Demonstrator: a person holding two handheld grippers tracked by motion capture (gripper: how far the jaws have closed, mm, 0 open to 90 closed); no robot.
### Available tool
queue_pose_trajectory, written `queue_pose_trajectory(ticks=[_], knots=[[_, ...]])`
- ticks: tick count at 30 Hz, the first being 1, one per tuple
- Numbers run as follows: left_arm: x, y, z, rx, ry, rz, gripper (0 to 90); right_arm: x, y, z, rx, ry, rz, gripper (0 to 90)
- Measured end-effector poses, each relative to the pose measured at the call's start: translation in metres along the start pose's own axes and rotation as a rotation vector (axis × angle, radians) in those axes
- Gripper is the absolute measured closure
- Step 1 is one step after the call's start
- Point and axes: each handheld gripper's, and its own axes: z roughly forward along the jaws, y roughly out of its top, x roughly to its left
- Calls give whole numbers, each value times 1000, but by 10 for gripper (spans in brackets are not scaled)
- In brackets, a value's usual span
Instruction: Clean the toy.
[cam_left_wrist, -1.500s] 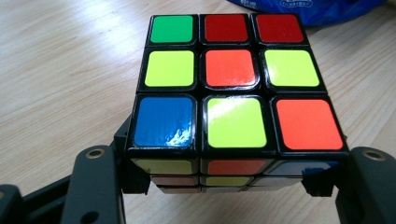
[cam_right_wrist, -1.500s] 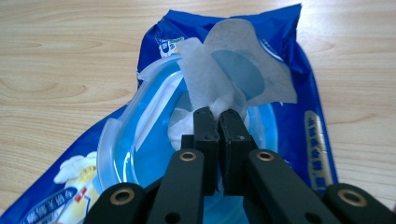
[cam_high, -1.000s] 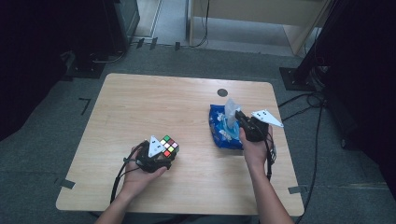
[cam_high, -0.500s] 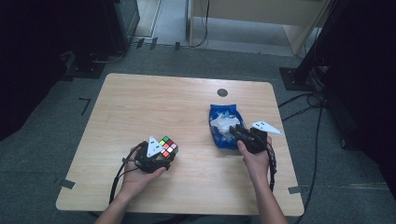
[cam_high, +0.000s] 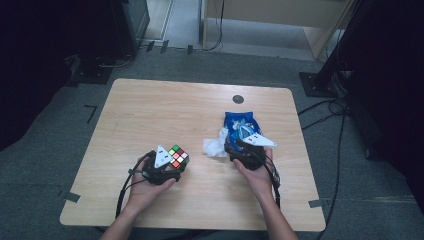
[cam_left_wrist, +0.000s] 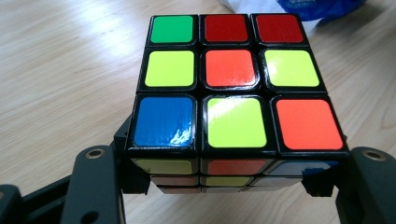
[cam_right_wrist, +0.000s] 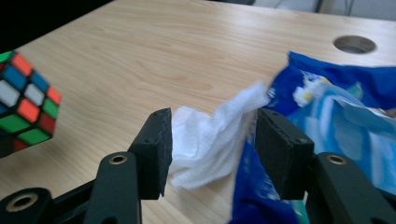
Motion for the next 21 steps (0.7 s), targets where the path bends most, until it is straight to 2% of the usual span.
queue_pose_trajectory(ticks=[3, 6, 8, 9, 10, 12, 13, 14, 15, 17, 21], knots=[[6, 0, -3, -6, 10, -15, 340, 7, 1, 2, -12, 23, -8, 463], [9, 0, -3, -5, 14, -26, 339, 16, 0, 14, -3, 1, -13, 415], [9, -1, -3, -4, 15, -26, 340, 24, -2, 27, 14, -32, -9, 406], [8, -1, -3, -3, 15, -25, 340, 27, -4, 34, 23, -56, -8, 407], [8, -1, -3, -4, 13, -24, 339, 31, -5, 42, 39, -100, 2, 411], [7, -1, -3, -2, 11, -13, 340, 35, -8, 55, 65, -138, 19, 414], [6, -1, -3, -1, 8, -11, 340, 37, -9, 59, 76, -152, 13, 415], [6, -1, -3, -1, 6, -12, 340, 40, -10, 64, 89, -197, -11, 421], [6, -1, -2, -1, 4, -12, 340, 42, -10, 66, 90, -222, -24, 428], [5, -2, -2, -1, 0, -14, 340, 47, -13, 71, 107, -253, -66, 435], [3, -3, -1, -9, -18, 2, 340, 47, -16, 76, 145, -266, -75, 486]])
